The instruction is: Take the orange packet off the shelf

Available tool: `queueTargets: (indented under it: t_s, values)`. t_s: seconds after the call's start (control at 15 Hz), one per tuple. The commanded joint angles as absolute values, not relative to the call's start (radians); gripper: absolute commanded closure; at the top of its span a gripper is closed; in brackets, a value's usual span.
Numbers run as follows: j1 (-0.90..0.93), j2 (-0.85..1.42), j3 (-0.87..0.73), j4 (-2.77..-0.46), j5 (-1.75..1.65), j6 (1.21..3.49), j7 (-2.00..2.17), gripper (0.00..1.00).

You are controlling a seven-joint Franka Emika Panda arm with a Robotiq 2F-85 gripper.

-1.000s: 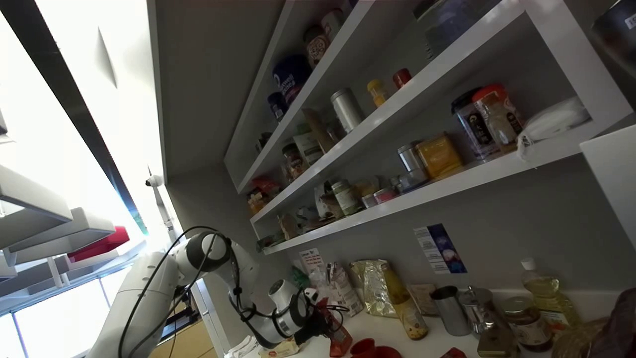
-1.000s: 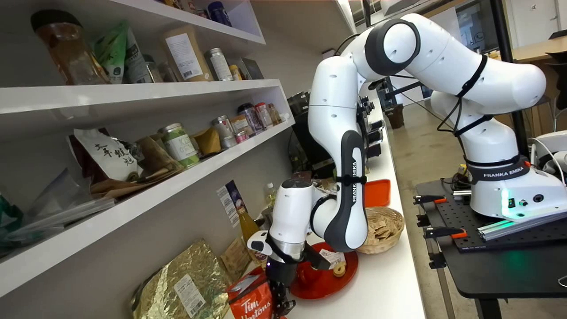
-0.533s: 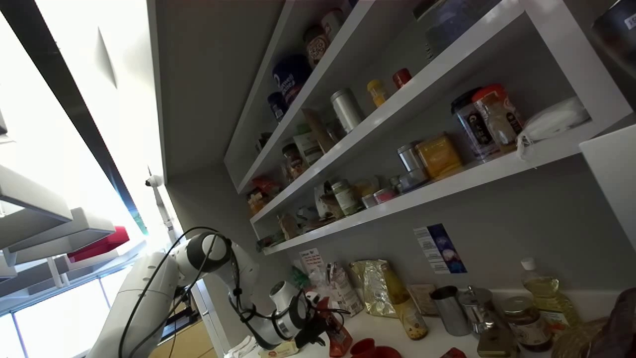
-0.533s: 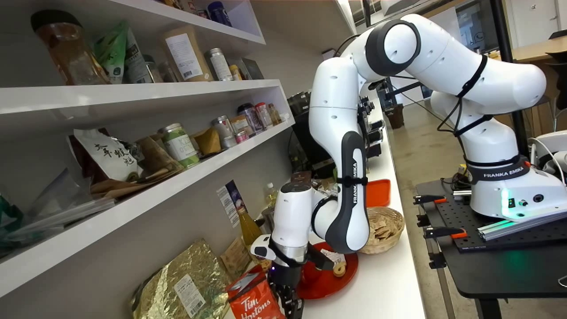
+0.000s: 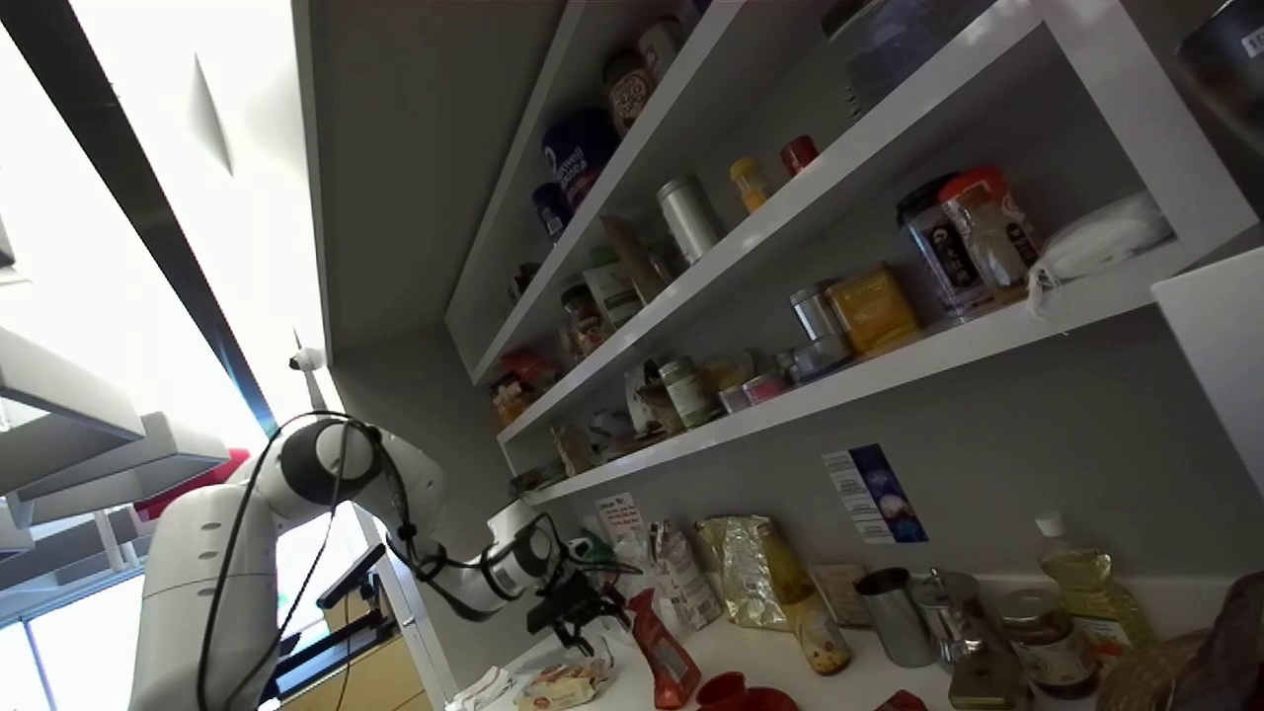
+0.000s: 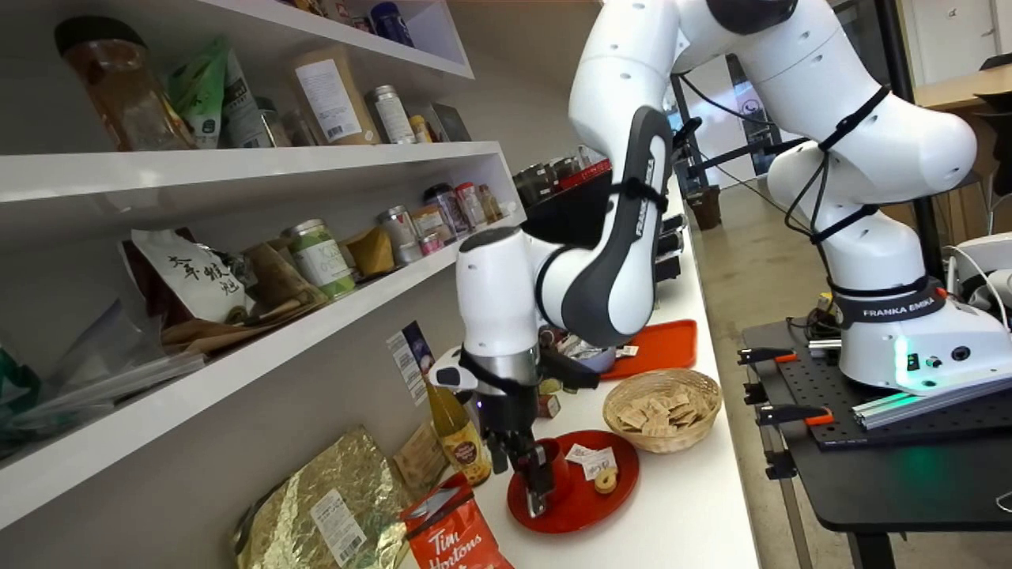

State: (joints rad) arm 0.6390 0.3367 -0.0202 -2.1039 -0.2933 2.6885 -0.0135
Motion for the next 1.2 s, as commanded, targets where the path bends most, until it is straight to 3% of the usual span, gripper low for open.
queueTargets:
  t_s: [0.0,0.13,0.2,0.47,1.13]
  values:
    - [0.667,0.12,-0.016,-2.165,-0.258,2.406,-0.044,0.0]
    - [0.674,0.04,-0.015,-2.149,-0.257,2.225,-0.048,0.0]
    - [0.579,0.011,0.083,-2.128,-0.285,2.136,-0.024,0.0]
    - [0.456,-0.093,0.17,-2.116,-0.258,1.939,0.049,0.0]
    - [0.296,-0.153,0.247,-2.136,-0.168,1.851,0.271,0.0]
